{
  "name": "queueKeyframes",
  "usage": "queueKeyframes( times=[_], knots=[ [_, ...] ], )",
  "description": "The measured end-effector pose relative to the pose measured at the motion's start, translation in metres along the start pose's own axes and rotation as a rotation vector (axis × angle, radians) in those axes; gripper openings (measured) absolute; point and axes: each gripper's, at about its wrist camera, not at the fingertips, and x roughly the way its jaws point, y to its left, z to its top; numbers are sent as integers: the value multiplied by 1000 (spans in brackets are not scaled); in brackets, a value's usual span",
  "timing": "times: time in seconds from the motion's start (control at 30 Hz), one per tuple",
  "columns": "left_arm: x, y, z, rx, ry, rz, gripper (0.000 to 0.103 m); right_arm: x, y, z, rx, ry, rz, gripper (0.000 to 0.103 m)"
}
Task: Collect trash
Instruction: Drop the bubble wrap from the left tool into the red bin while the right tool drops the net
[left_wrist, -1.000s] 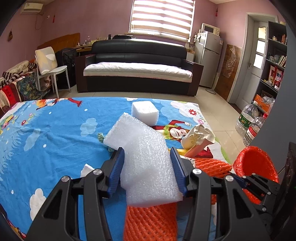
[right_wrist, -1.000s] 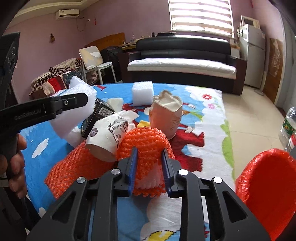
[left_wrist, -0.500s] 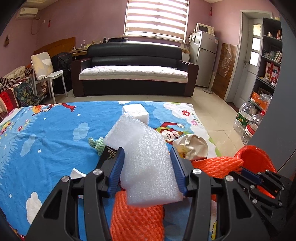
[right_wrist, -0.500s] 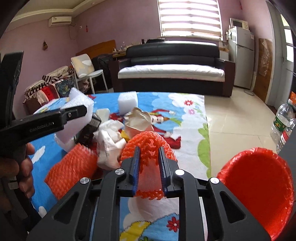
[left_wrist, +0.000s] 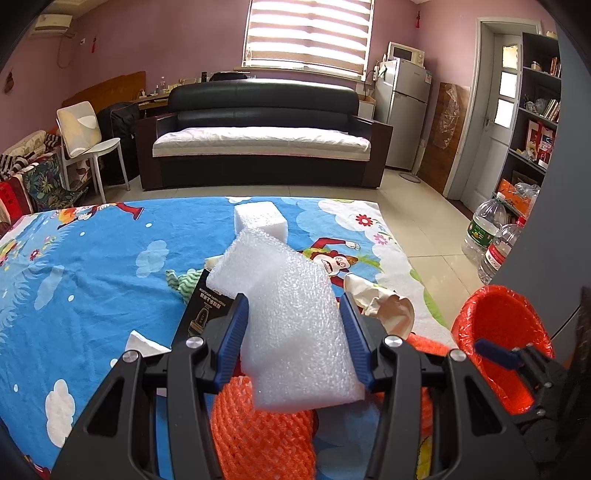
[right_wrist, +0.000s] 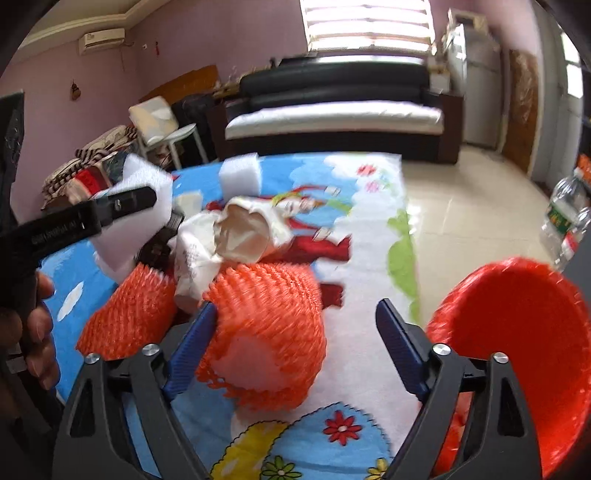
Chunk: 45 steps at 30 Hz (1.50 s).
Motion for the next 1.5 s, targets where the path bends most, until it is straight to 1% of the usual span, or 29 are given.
queueKeyframes(
  times=[0.07,0.13,0.17,0.23,0.33,0.53,0.67,0.83,1.0,1.13,1.23,1.3,1.5],
  knots=[
    [0,0,0,-1,0,0,49,6,1,-3,7,25,22,81],
    [-1,0,0,-3,-1,-1,49,10,5,-5,2,46,68,64],
    [-1,0,0,-4,-2,-1,49,11,8,-6,-4,55,89,61],
    [-1,0,0,-5,-3,-2,49,11,14,-7,-16,64,122,48],
    [-2,-1,1,-5,-8,-7,49,3,18,-5,-38,42,121,39],
    [-2,-9,4,1,-16,-14,49,-20,11,-3,-48,-9,69,37],
    [0,-17,4,10,-15,-25,49,-33,1,-2,-45,-46,13,37],
    [1,-33,7,28,-23,-46,49,-44,-22,0,-2,-72,-31,37],
    [3,-52,8,54,-34,-80,49,-54,-47,1,42,-99,-107,37],
    [4,-72,8,91,-49,-124,49,-62,-71,-1,84,-102,-174,37],
    [6,-90,7,123,-55,-175,49,-67,-88,-4,107,-104,-230,37],
    [8,-103,8,141,-51,-216,49,-70,-98,-8,128,-107,-253,37],
    [11,-133,7,179,-45,-308,49,-82,-129,-14,187,-113,-324,37]
  ],
)
